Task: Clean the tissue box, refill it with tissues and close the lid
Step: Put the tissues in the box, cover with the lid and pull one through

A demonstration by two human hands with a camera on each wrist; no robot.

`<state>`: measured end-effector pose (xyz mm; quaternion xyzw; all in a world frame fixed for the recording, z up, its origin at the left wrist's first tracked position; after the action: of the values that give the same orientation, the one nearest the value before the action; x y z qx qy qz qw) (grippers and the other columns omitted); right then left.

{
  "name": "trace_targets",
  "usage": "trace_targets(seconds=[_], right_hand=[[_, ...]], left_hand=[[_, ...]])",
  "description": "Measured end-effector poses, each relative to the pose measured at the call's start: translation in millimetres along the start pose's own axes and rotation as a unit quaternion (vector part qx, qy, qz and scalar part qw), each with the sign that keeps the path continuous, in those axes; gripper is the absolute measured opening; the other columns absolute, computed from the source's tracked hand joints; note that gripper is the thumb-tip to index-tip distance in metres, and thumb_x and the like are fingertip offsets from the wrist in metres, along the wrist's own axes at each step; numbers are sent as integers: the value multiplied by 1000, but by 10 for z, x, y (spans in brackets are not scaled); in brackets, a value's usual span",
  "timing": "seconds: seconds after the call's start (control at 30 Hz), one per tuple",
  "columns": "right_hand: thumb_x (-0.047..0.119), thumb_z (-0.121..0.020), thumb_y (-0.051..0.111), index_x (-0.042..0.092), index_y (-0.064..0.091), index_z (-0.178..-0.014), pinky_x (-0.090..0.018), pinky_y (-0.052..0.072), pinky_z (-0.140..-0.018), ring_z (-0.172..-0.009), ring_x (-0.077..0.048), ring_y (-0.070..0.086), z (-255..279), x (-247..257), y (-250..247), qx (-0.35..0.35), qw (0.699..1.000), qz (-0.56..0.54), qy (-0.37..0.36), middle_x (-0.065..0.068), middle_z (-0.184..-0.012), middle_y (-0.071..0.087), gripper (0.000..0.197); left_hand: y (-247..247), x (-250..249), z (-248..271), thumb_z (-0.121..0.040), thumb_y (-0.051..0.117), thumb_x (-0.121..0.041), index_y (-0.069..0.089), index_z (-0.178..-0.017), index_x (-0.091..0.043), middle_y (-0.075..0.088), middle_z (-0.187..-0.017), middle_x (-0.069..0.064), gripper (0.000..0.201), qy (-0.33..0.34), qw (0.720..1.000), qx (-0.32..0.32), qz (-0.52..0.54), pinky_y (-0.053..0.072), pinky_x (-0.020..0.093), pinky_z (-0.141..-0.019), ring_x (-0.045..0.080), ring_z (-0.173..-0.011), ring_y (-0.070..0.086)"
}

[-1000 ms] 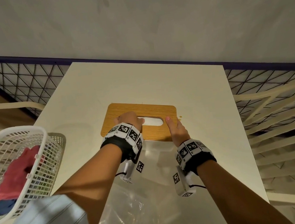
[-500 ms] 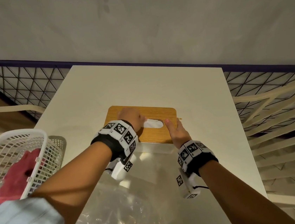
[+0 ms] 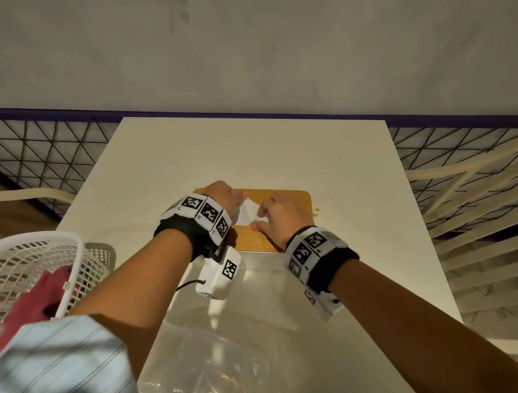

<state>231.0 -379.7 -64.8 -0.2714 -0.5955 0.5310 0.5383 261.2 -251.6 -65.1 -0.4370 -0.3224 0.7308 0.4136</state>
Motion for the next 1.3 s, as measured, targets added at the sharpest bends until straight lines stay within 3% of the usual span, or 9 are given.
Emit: trace_targets(seconds=[0.13,0.3,0.5,0.6,0.73,0.93,1.07,1.17,1.3], right_hand=[[29,-86,60,9,60,-111,-36,40,-92,-116,-27,48,-93,13,-17,55,997,-38,30,-10,-122,52,32],[10,-89,48,11,63,-83,-29,40,-70,-97,-29,57,-147,-18,-43,42,997,-56,12,-9,-99,56,16],[31,-83,63,11,59,-97,-32,43,-76,-95,-23,55,-185,18,-86,67,998,-14,3,-4,-103,58,24],[27,-85,60,10,61,-89,-30,41,-69,-94,-25,58,-217,46,-90,65,998,20,-5,-8,-104,62,18],[31,-86,59,8,60,-96,-36,47,-80,-99,-28,56,-218,69,-41,67,995,70,-28,-9,-110,58,25],[26,-86,58,11,49,-101,-31,38,-67,-92,-30,56,-187,19,-57,7,999,26,-41,-10,-107,57,23],[20,-92,46,10,59,-96,-36,47,-77,-94,-31,57,-245,-46,-109,-19,1000,-20,1,-10,-102,61,16],[19,-92,47,7,60,-94,-37,48,-79,-89,-30,59,-337,-200,-127,-11,981,-164,106,-10,-94,61,18],[18,-93,47,13,52,-86,-27,38,-67,-79,-21,49,-379,-262,-106,0,970,-196,142,-6,-90,53,10]], left_hand=[[14,105,30,-93,48,-32,41,-56,-14,41,-58,0,43,23,996,-7,85,30,25,-55,15,-58,40],[-54,200,128,-93,50,-28,53,-84,-10,51,-79,4,21,67,986,-43,145,31,16,-57,16,-77,45],[15,200,223,-83,64,-32,56,-91,-15,52,-80,-5,21,96,987,-35,121,38,20,-64,15,-81,50],[55,168,191,-82,65,-30,58,-103,-9,59,-101,6,30,90,992,-45,78,39,26,-78,23,-98,56],[-6,64,182,-90,56,-26,63,-100,-8,56,-114,8,23,122,989,-78,3,38,28,-79,24,-106,54],[-59,147,35,-93,51,-23,61,-103,-8,56,-85,1,21,122,984,-34,125,34,18,-62,17,-84,49],[-63,186,29,-90,56,-21,56,-95,-16,55,-82,-3,7,102,974,-87,183,39,19,-70,16,-85,52],[-70,140,111,-77,69,-37,50,-95,-19,50,-89,-4,32,122,970,-90,191,41,25,-75,14,-82,50],[-19,105,211,-66,77,-42,43,-119,-17,41,-111,-1,67,160,984,-61,-42,40,29,-85,18,-102,45]])
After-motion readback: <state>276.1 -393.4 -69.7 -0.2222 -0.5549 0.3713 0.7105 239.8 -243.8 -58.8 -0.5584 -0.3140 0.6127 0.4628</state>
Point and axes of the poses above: each hand's wrist, its own z-axis away from the middle knuckle, its own y-axis out of the palm, x = y × z, the point moved 4 cm from there along -z, towards the middle knuckle
